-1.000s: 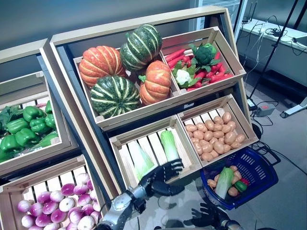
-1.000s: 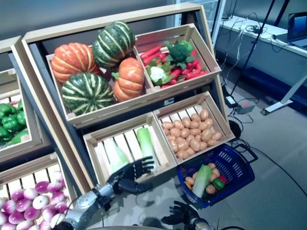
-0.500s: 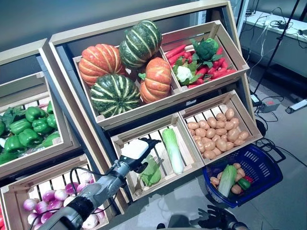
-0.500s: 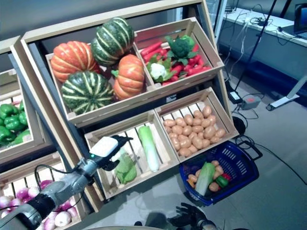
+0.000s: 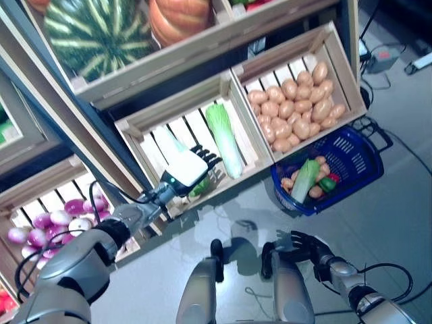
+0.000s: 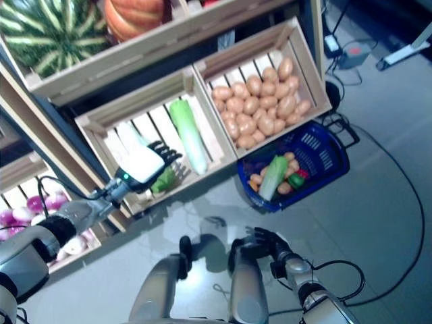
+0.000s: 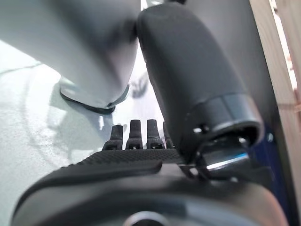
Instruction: Put vegetables into the basket
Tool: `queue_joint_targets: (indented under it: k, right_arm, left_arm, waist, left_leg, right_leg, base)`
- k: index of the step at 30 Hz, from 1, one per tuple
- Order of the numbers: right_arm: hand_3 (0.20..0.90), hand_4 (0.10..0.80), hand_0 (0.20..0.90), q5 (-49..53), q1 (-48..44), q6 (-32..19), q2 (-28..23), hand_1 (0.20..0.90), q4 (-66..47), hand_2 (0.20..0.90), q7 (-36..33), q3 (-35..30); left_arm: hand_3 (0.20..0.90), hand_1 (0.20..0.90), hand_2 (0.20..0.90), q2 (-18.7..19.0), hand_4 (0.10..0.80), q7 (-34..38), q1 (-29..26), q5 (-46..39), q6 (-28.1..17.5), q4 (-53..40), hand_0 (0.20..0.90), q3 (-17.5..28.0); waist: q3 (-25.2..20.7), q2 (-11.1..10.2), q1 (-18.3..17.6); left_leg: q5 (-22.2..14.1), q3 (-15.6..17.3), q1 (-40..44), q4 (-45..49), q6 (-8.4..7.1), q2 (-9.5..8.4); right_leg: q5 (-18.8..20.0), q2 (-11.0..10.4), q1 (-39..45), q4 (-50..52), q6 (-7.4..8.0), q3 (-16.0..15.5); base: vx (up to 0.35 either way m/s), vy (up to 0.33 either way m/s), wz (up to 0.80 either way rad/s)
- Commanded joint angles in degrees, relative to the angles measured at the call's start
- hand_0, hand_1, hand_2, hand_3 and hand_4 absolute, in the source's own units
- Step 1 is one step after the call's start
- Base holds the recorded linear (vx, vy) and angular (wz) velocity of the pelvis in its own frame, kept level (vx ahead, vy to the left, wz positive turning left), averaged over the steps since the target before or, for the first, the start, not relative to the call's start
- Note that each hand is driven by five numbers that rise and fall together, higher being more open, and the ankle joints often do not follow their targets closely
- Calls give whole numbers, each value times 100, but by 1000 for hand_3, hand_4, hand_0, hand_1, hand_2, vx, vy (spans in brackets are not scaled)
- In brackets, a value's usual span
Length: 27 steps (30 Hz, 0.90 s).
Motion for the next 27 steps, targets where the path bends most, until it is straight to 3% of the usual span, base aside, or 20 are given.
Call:
queue_joint_targets:
  k: [1, 13, 21, 27]
  right_arm:
    - [900, 800, 900, 63, 184, -161, -307, 900, -141, 900, -4, -154]
    - [900, 800, 900, -35, 451, -106, -614, 900, -244, 900, 107, -473]
    - [900, 800, 900, 13, 420, -86, -669, 900, -283, 900, 23, -529]
    - [900, 800, 900, 128, 202, -52, -779, 900, -341, 900, 63, -485]
  left_arm:
    - [900, 900, 900, 365, 800, 140, -324, -141, 421, -256, 900, 433]
    - [900, 900, 900, 827, 800, -504, -229, -238, 825, 6, 900, 672]
    - [900, 900, 900, 950, 800, -1086, -546, -315, 1058, 245, 900, 672]
    - [900, 900, 900, 925, 800, -1000, -888, -331, 849, 526, 900, 546]
  waist:
    - [-336, 42, -115]
    - [-263, 30, -151]
    - [-147, 2, -172]
    - [-1, -38, -225]
  left_leg:
    - [-308, 9, -437, 807, -194, 194]
    - [-634, -115, -813, 1630, -172, 223]
    - [-781, -175, -1124, 2001, -106, 213]
    - [-785, -205, -1408, 2165, -98, 239]
  right_leg:
    - [92, -65, 123, 130, 67, 37]
    - [-120, -180, -327, 893, 114, 149]
    - [-195, -179, -692, 1210, 136, 194]
    - [-167, -151, -992, 1335, 162, 235]
  base:
    - [-58, 18, 15]
    - [10, 15, 3]
    - [-1, 9, 4]
    - [-28, 23, 1]
